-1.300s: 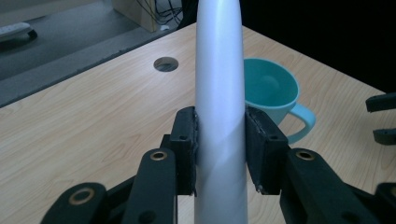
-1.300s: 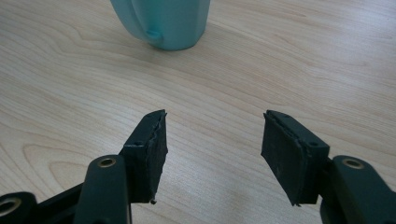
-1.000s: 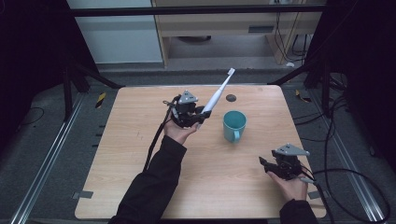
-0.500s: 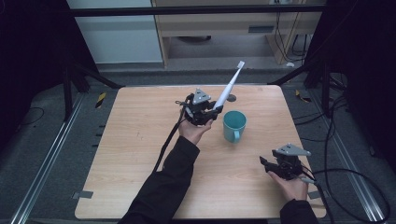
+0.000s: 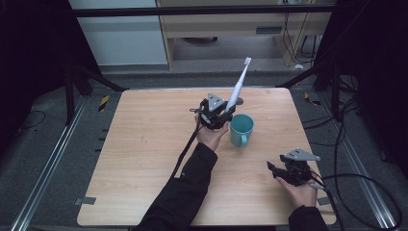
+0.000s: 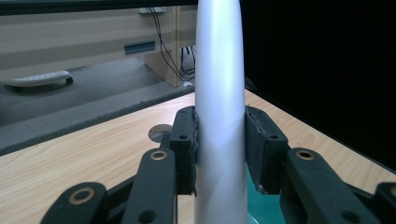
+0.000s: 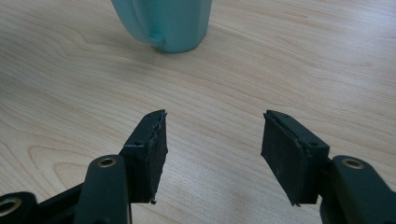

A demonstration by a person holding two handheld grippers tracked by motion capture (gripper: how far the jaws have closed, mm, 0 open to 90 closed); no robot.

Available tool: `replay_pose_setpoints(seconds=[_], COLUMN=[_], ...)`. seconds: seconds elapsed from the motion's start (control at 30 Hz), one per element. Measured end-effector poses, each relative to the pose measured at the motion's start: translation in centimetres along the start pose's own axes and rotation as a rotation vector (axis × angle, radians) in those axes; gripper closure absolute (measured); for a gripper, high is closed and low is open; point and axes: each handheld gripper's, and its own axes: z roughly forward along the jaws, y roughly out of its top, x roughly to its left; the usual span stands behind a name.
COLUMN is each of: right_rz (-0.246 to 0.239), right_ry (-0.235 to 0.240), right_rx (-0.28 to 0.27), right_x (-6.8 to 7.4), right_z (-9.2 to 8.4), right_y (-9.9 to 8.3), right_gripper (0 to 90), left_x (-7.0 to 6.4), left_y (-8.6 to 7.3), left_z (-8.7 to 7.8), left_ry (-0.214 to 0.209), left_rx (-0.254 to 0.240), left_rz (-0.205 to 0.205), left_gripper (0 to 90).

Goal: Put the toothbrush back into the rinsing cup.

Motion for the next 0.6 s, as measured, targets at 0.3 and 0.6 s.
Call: replay_pose_setpoints(seconds=[0.3,0.6], right_rz=[0.003,0.009], right_ry=[0.001,0.007], right_rx=[-0.001,-0.003], right_x=[0.0,-0.1], right_z=[0.0,0.0], right_y=[0.0,0.0], right_gripper=[40.4,40.4], left_x=[-1.2,-2.0], left_y=[0.1,-0.2], left_z=[1.6,3.4], left_ry=[0.018,0.017], left_rx=[-0.012,-0.012], left_rz=[0.006,0.004], left_gripper=[66.0,66.0])
